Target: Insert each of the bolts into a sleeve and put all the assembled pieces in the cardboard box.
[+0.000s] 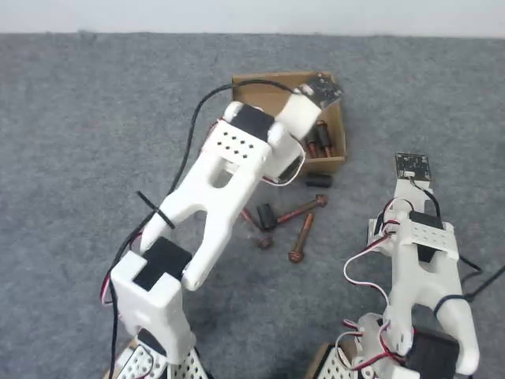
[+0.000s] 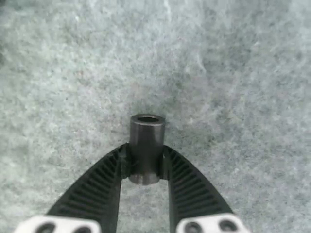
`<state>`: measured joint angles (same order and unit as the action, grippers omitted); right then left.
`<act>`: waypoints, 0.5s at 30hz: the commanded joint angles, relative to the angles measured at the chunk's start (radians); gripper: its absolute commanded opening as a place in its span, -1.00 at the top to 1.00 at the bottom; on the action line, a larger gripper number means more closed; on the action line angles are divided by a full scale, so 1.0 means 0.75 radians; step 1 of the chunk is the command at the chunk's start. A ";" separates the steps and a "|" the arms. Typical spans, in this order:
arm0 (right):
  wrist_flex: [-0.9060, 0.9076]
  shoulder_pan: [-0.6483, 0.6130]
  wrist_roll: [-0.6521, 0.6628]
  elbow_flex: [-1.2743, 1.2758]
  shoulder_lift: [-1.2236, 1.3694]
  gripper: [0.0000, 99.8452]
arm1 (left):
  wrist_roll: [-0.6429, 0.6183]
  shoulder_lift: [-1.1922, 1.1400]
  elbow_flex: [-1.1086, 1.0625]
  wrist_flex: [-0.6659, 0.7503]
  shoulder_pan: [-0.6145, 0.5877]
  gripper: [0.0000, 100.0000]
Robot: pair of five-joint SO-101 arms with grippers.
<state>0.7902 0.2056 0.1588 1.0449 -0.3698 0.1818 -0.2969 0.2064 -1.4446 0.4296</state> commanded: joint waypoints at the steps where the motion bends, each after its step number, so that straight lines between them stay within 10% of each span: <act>1: -0.011 0.011 0.018 -0.006 -0.062 0.99 | -0.008 0.110 -0.089 0.104 0.121 0.93; 15: -0.009 0.007 0.018 0.008 -0.062 0.99 | -0.002 0.029 -0.365 0.544 0.207 0.73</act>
<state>0.7902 0.2056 0.1588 1.0572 -0.3698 0.1834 -0.2892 -0.0821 -1.1162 0.5892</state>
